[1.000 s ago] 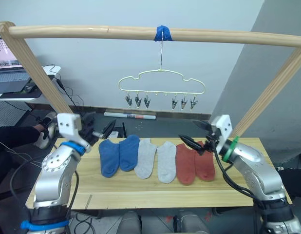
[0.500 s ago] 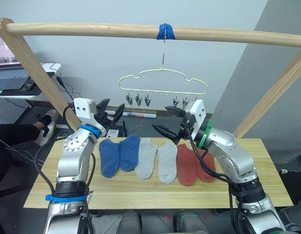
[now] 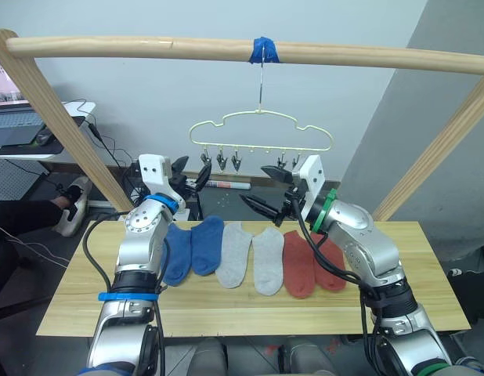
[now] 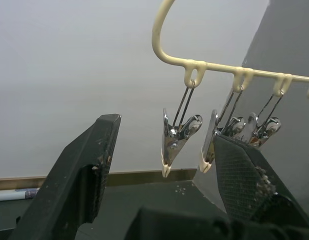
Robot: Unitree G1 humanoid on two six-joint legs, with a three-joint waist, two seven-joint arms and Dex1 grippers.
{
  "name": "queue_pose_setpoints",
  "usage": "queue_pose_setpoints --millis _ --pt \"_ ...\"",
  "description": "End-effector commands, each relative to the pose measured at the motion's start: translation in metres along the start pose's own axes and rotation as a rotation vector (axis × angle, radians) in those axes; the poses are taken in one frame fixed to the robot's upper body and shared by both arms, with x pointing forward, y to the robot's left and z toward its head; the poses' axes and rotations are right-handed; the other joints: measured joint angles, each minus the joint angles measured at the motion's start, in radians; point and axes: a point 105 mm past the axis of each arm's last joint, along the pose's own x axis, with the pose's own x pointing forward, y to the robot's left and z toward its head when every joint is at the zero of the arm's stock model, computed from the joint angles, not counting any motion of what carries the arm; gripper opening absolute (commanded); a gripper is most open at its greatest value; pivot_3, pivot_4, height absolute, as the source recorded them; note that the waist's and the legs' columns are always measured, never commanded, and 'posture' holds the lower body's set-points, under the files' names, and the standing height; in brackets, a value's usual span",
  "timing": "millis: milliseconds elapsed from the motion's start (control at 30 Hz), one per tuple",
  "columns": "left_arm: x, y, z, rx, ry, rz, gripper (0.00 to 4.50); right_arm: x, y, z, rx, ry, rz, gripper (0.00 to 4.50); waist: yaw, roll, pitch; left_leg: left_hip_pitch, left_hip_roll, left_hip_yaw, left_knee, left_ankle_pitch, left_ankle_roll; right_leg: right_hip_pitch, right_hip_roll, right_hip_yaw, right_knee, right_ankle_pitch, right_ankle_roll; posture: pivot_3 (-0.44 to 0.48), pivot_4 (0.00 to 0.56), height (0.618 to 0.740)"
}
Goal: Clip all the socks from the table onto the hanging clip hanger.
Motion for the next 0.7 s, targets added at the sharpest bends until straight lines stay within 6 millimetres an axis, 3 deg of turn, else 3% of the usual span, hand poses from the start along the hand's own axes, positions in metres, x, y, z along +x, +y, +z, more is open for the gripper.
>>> queue_pose_setpoints --millis 33,700 --pt "0.007 0.001 0.014 0.021 -0.060 0.012 3.29 0.004 0.000 0.013 -0.010 -0.055 0.003 4.50 0.000 0.000 0.000 0.000 0.000 0.000 0.000 0.000 0.000 0.000 0.000 0.000 0.000 0.000 0.000 0.028 0.124 0.740" --pt "0.020 -0.003 0.012 0.033 -0.086 0.020 3.29 0.006 -0.003 0.015 -0.017 -0.056 0.003 4.50 0.000 0.000 0.000 -0.002 0.000 -0.003 0.001 0.000 0.000 0.000 0.000 -0.003 0.000 0.000 0.000 0.022 0.120 0.740"
